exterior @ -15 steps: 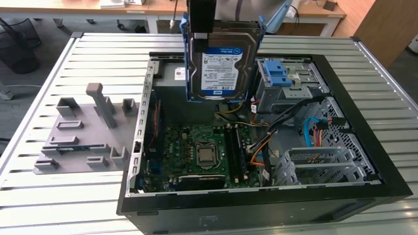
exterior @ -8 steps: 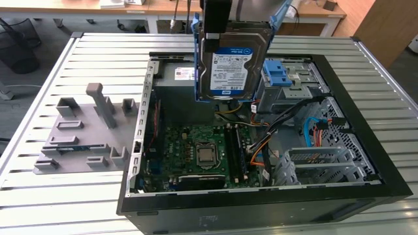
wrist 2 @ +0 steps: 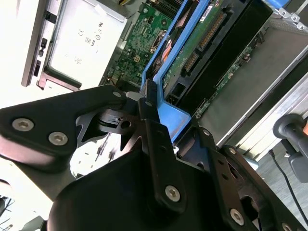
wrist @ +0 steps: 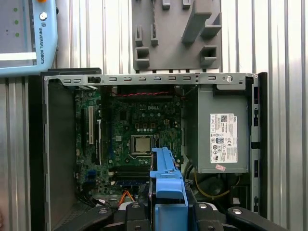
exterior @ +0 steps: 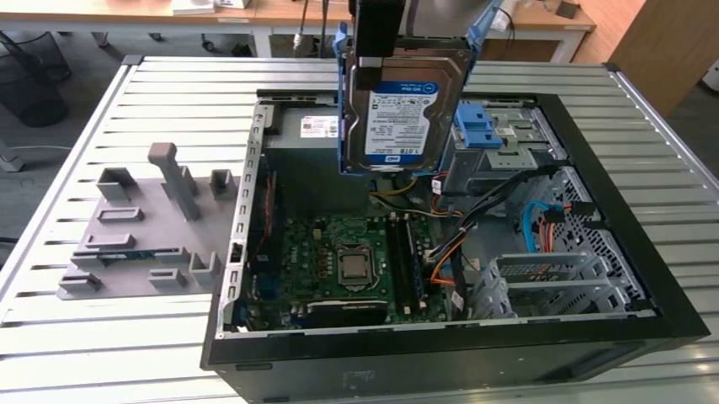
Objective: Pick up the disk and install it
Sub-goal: 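Insert the disk into the insertion slot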
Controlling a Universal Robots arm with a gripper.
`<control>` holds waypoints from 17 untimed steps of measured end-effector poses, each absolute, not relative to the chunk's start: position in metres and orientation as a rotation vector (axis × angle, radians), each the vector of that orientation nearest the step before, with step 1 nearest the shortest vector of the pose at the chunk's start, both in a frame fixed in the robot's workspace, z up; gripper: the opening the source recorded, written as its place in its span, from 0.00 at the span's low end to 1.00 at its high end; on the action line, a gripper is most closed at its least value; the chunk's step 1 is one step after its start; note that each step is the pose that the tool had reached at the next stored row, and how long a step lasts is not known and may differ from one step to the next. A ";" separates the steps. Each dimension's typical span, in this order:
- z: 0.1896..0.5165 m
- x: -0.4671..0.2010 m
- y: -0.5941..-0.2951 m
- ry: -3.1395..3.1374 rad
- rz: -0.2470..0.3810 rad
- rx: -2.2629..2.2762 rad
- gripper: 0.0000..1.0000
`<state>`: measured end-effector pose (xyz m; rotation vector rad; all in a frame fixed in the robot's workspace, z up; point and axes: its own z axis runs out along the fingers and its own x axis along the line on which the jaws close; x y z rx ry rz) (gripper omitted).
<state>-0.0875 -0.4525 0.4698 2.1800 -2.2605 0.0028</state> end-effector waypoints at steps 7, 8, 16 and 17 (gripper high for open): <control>0.470 -0.087 -0.453 -2.260 0.003 2.180 0.36; 0.470 -0.087 -0.453 -2.260 0.003 2.180 0.36; 0.470 -0.087 -0.467 -2.261 0.003 2.180 0.36; 0.470 -0.087 -0.470 -2.260 0.003 2.180 0.36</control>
